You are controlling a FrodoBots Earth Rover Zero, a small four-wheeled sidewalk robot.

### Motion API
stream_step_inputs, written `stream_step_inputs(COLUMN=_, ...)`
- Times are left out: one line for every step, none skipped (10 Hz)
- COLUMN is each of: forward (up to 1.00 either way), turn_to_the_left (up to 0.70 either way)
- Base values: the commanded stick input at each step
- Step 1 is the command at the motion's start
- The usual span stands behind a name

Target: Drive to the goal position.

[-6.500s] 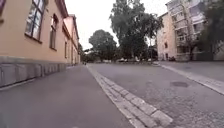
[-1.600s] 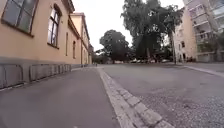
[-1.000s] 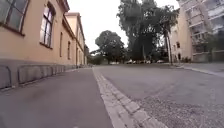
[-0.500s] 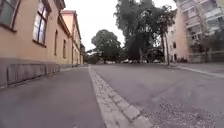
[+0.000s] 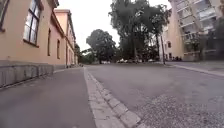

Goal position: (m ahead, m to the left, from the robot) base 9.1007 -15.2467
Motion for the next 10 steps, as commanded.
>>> stream_step_inputs(forward=0.45, turn_to_the_left=-0.27)
stream_step_inputs(forward=0.45, turn_to_the_left=-0.27)
stream_step_inputs(forward=0.45, turn_to_the_left=-0.27)
stream_step_inputs(forward=0.45, turn_to_the_left=-0.27)
stream_step_inputs(forward=0.45, turn_to_the_left=-0.27)
stream_step_inputs(forward=0.45, turn_to_the_left=-0.27)
stream_step_inputs(forward=0.45, turn_to_the_left=-0.27)
stream_step_inputs(forward=0.45, turn_to_the_left=-0.27)
stream_step_inputs(forward=0.45, turn_to_the_left=-0.27)
stream_step_inputs(forward=0.45, turn_to_the_left=-0.27)
